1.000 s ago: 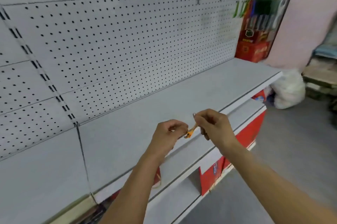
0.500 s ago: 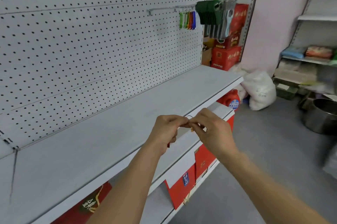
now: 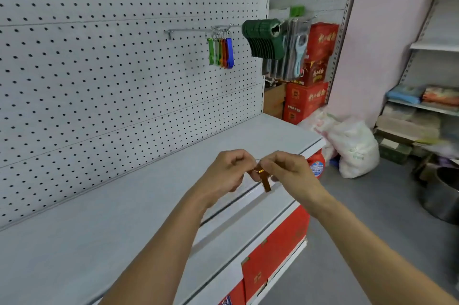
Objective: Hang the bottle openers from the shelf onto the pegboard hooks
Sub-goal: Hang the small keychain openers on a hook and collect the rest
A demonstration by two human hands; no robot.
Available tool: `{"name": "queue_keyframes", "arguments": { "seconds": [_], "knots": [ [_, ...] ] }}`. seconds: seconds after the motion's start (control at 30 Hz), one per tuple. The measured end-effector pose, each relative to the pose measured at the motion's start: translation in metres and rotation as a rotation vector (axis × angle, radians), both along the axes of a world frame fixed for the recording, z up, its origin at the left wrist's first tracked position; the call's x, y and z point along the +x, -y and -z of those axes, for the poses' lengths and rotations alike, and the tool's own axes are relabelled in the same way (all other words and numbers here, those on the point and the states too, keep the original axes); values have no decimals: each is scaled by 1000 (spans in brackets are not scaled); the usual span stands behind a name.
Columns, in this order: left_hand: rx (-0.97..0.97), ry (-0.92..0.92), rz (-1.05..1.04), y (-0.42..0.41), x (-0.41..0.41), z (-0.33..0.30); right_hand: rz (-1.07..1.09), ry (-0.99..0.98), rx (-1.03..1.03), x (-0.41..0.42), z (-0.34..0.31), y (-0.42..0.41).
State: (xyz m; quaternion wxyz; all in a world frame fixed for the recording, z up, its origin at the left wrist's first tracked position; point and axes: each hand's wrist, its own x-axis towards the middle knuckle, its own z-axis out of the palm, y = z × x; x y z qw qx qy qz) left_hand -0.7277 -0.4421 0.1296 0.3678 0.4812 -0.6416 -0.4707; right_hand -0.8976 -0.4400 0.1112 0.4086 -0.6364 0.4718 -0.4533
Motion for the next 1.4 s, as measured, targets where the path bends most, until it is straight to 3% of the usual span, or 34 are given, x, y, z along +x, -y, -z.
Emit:
{"name": "queue_keyframes", "arguments": {
  "seconds": [0.23, 0.47, 0.73, 1.03, 1.4],
  "knots": [
    [-8, -33, -261, 42, -9, -11, -64, 131, 0, -6, -22, 64],
    [-35, -220, -562, 64, 7, -29, -128, 291, -133, 14, -89, 111],
    [-145, -466, -656, 75, 5, -58, -183, 353, -191, 30, -157, 163],
    [-268, -310, -831, 89, -4, -89, -235, 315, -186, 41, -182, 195],
    [-318, -465, -814, 92, -4, -106, -248, 295, -184, 39, -168, 209]
  ]
}}
